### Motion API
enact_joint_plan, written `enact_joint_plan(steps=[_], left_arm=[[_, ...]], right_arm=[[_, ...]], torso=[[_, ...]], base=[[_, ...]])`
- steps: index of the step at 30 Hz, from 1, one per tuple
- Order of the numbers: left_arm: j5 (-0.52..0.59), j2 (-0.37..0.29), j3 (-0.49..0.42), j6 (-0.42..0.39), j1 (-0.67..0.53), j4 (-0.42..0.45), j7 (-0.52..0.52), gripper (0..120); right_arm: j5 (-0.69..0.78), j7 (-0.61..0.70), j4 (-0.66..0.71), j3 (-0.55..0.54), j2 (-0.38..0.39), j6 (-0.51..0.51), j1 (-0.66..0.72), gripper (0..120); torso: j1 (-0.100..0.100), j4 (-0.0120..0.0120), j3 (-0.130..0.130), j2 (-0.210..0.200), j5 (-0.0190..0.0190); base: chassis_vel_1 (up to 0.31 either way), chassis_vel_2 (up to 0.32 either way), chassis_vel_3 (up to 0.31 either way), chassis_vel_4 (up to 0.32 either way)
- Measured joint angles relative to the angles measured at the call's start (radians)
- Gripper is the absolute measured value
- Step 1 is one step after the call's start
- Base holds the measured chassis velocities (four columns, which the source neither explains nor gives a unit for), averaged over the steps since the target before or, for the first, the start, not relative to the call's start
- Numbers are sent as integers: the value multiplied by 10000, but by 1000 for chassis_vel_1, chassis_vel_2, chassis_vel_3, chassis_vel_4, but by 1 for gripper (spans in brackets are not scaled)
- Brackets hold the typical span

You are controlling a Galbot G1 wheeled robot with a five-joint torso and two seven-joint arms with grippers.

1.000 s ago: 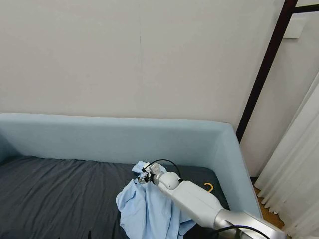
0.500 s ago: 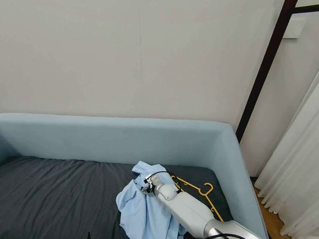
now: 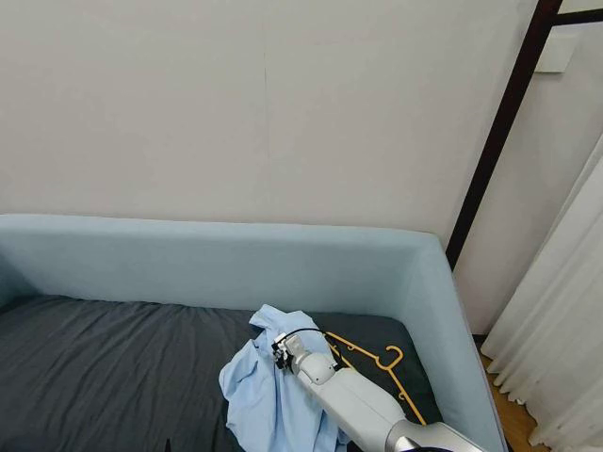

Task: Pick up the clothes from the sofa and hang them on the clothes hanger.

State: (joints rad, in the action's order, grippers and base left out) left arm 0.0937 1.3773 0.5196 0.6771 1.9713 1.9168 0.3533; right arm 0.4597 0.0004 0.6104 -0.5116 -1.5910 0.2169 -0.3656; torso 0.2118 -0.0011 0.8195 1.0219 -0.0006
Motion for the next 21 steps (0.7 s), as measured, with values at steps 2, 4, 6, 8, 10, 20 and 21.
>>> enact_joint_plan(steps=[2,4,6,8,10,20,21], left_arm=[[0,1,-4,2,-1,1,2,100],[0,4,-14,4,-21,-1,2,100],[0,5,-20,5,-34,-8,2,100],[0,7,-23,5,-47,-11,4,100],[0,8,-27,5,-64,-16,5,100],[127,31,30,16,-153,-18,26,100],[159,30,43,19,-176,-18,31,100]], right_arm=[[2,3,25,-13,19,-23,1,7],[10,9,90,-36,62,-48,3,0],[15,12,109,-45,79,-55,12,0],[42,22,162,-47,110,-75,36,0],[87,27,253,-46,150,-99,63,0],[785,-2,2060,659,609,22,774,0],[1035,9,2451,636,761,110,959,0]], torso=[[0,0,0,0,0],[0,0,0,0,0],[0,-1,0,0,0],[0,0,0,0,0],[0,-1,0,0,0],[0,0,1,0,1],[0,2,1,0,1]], base=[[0,0,0,0],[0,0,0,0],[0,0,0,0],[0,0,0,0],[0,0,0,0],[0,0,0,0],[0,0,0,0]])
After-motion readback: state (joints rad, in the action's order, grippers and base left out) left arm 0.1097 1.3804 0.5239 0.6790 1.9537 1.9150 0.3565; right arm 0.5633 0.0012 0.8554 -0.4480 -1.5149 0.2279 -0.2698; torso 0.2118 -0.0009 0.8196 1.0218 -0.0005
